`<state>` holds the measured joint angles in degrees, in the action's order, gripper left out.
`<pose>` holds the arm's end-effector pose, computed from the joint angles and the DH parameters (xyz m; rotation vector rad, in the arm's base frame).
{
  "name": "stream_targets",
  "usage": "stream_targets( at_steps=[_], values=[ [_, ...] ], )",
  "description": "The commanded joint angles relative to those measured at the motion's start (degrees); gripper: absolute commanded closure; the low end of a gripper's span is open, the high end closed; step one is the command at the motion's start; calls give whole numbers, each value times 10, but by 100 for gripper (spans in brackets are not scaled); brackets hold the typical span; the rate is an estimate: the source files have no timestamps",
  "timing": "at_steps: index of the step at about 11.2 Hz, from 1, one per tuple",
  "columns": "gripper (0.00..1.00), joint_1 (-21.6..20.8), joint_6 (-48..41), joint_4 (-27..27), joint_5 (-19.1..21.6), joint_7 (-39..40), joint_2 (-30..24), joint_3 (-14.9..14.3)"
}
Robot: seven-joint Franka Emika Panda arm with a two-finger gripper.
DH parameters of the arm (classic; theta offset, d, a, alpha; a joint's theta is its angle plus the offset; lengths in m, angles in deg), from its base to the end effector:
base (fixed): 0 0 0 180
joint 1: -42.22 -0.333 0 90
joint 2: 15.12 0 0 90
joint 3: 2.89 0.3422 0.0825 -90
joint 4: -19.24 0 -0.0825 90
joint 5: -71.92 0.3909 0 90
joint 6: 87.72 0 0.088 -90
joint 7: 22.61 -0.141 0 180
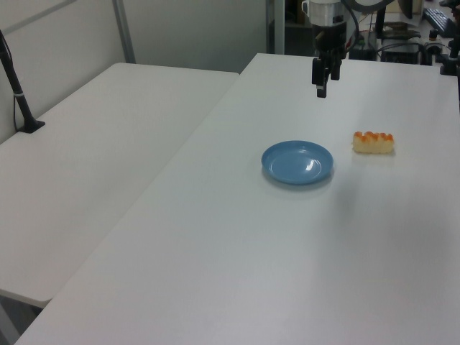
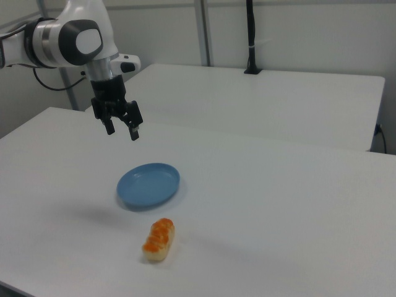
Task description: Put the bread on the table
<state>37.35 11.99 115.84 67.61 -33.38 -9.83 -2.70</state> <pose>0.5944 0.0432 0.5224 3.0604 -0.1310 -0.0422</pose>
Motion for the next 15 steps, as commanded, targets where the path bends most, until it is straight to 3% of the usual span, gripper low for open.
stream_targets(
  at_steps=[1, 15],
  values=[
    [0, -5, -3, -7, 8, 10, 2, -5],
    [0, -4, -11, -28, 7, 0, 10, -7]
  ],
)
